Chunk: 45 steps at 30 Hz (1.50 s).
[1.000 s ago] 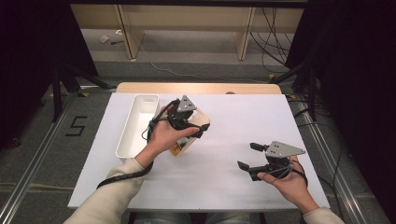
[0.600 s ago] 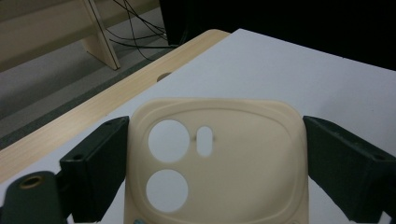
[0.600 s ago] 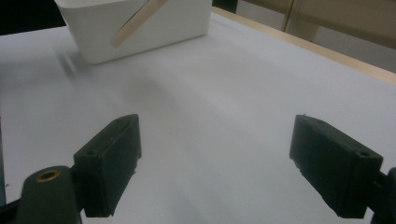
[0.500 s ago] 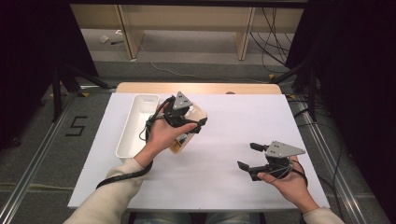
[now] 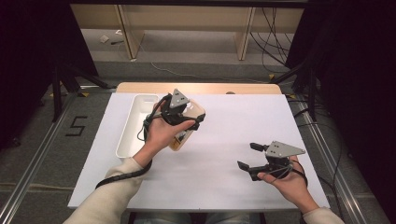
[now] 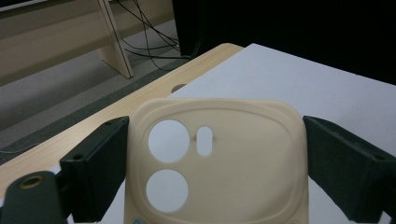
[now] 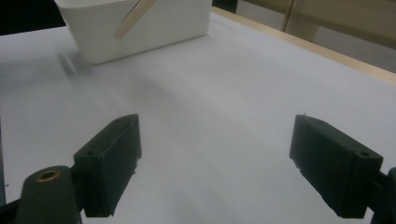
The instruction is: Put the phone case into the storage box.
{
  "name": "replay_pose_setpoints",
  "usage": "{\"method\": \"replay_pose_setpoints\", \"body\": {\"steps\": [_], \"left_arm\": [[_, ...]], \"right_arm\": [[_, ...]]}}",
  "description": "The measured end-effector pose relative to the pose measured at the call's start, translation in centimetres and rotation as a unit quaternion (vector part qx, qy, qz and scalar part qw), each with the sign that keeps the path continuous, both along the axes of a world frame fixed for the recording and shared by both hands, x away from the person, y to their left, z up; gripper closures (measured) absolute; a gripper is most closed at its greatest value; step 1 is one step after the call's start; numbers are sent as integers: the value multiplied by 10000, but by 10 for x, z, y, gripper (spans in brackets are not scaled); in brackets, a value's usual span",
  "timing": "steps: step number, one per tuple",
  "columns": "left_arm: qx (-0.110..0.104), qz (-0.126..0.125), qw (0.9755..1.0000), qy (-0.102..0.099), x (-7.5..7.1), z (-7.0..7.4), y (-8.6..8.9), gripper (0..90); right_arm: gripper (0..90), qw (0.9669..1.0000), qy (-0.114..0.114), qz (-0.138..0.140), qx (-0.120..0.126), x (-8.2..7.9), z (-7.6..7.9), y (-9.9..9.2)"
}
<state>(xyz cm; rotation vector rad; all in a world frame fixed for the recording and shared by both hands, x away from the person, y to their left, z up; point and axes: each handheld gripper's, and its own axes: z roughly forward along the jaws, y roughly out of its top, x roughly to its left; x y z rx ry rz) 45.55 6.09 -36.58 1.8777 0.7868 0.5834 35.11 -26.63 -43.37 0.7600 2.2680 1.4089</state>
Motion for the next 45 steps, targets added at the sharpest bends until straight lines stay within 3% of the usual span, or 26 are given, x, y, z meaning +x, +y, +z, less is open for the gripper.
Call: {"method": "replay_pose_setpoints", "body": {"steps": [25,45], "left_arm": [[-207,437,9985,-254,1,14,14,109],[-352,738,9961,-333,3,22,26,109]], "right_arm": [[176,10000,7,9,8,0,0,0],[176,10000,5,0,1,0,0,0]]}}
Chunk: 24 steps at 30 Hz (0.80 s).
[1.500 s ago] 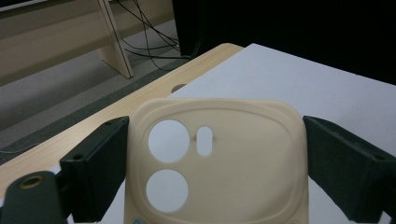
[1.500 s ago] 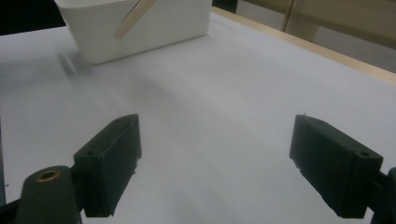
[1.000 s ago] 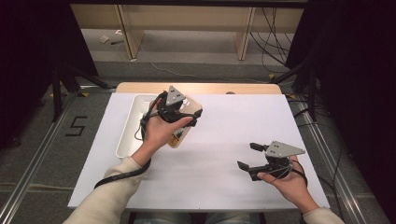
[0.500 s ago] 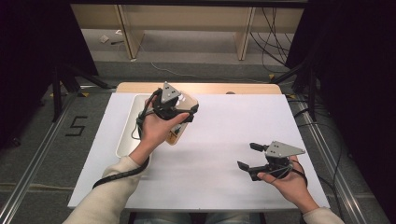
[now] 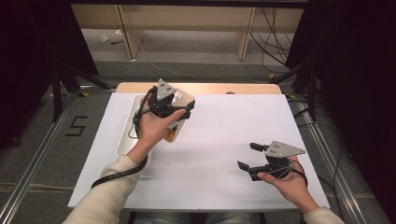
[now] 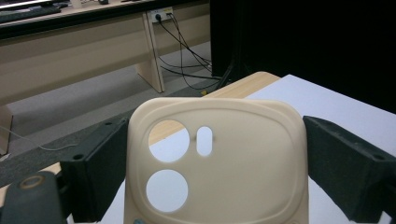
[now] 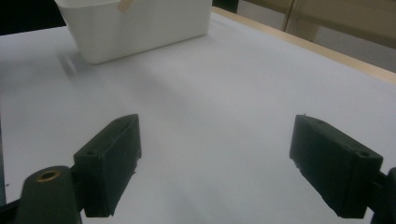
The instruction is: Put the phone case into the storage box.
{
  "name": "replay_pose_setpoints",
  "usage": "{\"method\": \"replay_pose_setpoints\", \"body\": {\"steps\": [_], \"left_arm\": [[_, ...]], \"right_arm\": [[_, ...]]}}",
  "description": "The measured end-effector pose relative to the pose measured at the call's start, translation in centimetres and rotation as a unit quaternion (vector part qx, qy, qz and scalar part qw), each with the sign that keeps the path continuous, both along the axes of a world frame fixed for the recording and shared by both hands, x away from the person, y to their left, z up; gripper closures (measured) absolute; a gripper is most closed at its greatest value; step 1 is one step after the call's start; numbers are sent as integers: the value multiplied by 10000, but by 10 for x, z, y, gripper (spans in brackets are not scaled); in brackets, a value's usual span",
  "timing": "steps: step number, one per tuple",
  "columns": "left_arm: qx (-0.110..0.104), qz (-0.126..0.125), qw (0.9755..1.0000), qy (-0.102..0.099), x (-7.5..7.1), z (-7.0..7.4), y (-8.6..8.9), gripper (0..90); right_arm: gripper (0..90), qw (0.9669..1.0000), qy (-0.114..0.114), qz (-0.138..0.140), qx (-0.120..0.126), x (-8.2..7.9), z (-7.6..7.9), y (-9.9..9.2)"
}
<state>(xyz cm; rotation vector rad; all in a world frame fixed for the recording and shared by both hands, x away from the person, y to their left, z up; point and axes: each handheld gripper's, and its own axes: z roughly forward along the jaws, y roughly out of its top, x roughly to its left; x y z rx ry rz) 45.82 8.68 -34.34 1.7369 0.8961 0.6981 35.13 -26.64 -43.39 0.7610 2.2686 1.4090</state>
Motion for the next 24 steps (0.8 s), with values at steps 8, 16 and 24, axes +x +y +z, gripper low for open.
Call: {"method": "replay_pose_setpoints", "body": {"steps": [8,16,24], "left_arm": [[-48,107,9999,-37,1,3,6,109],[-82,194,9998,-63,2,5,10,109],[-106,281,9995,-90,2,8,15,109]], "right_arm": [[176,10000,-7,2,-7,0,0,0],[176,10000,-6,-3,7,0,0,0],[176,10000,-4,4,-5,0,0,0]]}}
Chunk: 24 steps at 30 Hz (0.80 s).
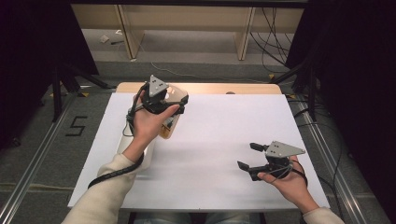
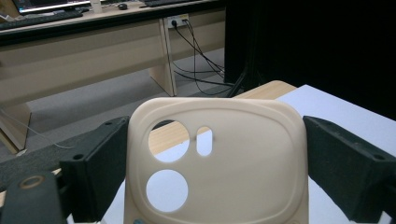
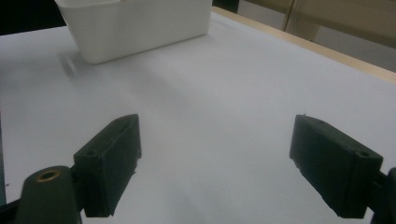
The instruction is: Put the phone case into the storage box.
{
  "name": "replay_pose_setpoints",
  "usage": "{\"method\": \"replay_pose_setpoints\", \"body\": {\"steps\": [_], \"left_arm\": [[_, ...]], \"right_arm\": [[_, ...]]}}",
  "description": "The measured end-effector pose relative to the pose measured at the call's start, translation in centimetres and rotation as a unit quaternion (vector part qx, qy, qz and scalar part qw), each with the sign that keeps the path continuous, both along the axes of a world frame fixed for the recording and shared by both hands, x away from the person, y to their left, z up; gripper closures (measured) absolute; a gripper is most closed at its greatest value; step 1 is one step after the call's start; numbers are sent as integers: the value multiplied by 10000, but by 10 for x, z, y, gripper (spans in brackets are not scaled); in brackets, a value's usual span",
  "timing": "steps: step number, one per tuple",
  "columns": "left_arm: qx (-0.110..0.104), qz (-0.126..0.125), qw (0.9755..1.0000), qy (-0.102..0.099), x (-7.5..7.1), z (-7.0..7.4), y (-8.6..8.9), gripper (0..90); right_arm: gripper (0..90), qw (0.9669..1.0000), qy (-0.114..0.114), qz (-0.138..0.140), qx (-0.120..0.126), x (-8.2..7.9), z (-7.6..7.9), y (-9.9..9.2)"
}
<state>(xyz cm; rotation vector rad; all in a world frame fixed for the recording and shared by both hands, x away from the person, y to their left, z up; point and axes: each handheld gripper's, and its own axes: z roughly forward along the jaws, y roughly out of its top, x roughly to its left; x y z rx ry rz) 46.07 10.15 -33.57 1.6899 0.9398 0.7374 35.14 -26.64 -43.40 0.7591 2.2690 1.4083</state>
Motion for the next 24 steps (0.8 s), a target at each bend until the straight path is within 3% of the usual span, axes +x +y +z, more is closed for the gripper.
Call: {"method": "replay_pose_setpoints", "body": {"steps": [24], "left_arm": [[-107,193,9997,-77,3,6,13,109]], "right_arm": [[176,10000,-12,-12,2,0,0,0]]}}
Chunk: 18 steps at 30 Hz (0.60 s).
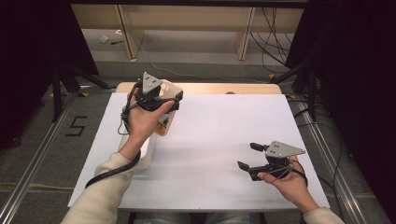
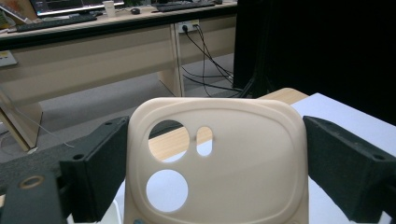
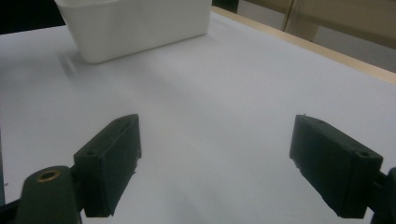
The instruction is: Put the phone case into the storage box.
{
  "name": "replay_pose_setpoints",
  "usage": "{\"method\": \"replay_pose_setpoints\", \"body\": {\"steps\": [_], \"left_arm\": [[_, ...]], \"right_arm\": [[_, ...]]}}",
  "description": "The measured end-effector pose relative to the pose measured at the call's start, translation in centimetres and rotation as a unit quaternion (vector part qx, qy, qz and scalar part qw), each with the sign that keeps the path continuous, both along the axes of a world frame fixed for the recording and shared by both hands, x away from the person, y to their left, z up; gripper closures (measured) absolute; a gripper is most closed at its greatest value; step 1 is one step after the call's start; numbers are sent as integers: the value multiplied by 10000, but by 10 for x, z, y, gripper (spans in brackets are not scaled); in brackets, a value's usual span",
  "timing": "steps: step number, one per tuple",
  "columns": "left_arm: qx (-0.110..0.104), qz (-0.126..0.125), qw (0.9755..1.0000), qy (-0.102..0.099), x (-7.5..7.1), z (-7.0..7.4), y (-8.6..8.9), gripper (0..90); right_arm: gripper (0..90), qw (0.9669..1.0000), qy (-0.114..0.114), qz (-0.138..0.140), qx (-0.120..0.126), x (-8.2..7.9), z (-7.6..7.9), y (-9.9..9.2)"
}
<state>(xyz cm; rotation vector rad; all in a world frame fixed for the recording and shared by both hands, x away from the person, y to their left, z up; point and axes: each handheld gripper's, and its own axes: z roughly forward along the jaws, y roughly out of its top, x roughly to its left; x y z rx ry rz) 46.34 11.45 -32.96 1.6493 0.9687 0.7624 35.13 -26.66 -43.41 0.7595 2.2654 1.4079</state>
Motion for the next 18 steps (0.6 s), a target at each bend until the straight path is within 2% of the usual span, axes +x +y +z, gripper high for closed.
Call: {"method": "replay_pose_setpoints", "body": {"steps": [18], "left_arm": [[-69,180,9998,-53,1,3,9,109]], "right_arm": [[176,10000,1,5,6,0,0,0]]}}
